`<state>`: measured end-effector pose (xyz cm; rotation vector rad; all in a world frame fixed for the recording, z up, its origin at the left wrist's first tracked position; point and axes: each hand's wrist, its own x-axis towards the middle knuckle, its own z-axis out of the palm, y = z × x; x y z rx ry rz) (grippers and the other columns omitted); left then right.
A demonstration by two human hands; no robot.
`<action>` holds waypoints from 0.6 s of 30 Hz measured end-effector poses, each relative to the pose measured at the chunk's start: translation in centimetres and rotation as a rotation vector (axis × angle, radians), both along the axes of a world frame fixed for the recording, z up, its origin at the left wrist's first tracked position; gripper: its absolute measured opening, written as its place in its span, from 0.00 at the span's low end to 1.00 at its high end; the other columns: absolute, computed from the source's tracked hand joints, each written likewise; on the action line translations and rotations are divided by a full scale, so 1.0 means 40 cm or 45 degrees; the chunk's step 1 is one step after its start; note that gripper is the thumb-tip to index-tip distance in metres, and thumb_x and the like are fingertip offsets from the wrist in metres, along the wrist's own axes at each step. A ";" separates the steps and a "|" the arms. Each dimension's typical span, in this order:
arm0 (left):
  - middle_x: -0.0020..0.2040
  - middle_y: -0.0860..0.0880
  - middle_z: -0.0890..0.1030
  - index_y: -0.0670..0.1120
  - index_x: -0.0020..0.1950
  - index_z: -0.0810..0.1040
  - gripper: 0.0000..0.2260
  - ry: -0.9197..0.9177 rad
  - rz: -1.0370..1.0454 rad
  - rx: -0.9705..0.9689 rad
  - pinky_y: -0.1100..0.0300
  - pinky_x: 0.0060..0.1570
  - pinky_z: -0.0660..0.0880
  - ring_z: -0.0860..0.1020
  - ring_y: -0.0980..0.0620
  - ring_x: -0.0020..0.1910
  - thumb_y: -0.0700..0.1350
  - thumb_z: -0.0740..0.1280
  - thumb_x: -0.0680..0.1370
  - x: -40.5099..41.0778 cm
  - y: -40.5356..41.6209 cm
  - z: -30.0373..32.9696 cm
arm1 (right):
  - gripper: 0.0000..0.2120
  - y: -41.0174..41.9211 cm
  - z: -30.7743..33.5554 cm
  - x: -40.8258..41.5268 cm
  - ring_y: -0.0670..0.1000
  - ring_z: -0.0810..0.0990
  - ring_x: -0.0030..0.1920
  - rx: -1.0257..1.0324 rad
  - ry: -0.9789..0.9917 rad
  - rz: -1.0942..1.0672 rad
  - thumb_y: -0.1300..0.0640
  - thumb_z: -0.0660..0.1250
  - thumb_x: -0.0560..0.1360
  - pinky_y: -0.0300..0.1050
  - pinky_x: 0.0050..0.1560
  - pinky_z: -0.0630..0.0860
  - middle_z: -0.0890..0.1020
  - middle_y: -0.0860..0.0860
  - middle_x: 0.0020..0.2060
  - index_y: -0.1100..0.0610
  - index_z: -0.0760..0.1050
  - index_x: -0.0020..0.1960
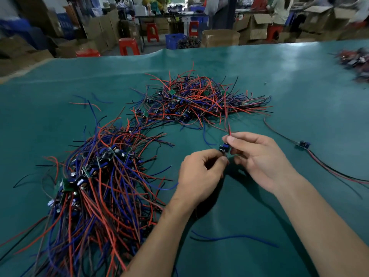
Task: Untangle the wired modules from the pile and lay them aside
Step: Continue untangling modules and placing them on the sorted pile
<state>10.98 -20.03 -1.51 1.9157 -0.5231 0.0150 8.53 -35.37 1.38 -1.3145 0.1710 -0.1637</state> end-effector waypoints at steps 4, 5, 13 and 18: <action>0.26 0.52 0.77 0.47 0.41 0.81 0.14 -0.005 0.030 0.010 0.48 0.39 0.77 0.74 0.51 0.30 0.56 0.64 0.76 0.007 -0.001 -0.005 | 0.03 -0.007 -0.009 0.002 0.46 0.76 0.33 -0.226 -0.117 -0.138 0.64 0.76 0.70 0.38 0.31 0.72 0.85 0.52 0.37 0.57 0.85 0.40; 0.26 0.52 0.76 0.47 0.43 0.81 0.14 0.013 0.031 -0.005 0.48 0.38 0.77 0.73 0.50 0.29 0.56 0.64 0.76 0.009 -0.002 -0.005 | 0.06 -0.007 -0.014 0.005 0.46 0.76 0.33 -0.331 -0.136 -0.205 0.66 0.76 0.71 0.38 0.31 0.71 0.86 0.52 0.36 0.56 0.85 0.40; 0.24 0.55 0.71 0.48 0.43 0.83 0.13 0.052 0.017 -0.029 0.59 0.34 0.64 0.67 0.54 0.28 0.56 0.65 0.74 0.014 -0.002 -0.019 | 0.05 -0.051 -0.025 0.023 0.41 0.78 0.32 -0.575 -0.238 -0.730 0.52 0.76 0.69 0.44 0.38 0.74 0.84 0.41 0.31 0.44 0.83 0.36; 0.24 0.54 0.71 0.47 0.44 0.83 0.14 0.048 0.020 -0.019 0.58 0.34 0.65 0.68 0.51 0.28 0.56 0.65 0.74 0.012 -0.003 -0.019 | 0.05 -0.110 -0.015 0.014 0.42 0.79 0.35 -0.463 -0.261 -1.058 0.53 0.75 0.71 0.50 0.43 0.78 0.84 0.42 0.35 0.47 0.81 0.38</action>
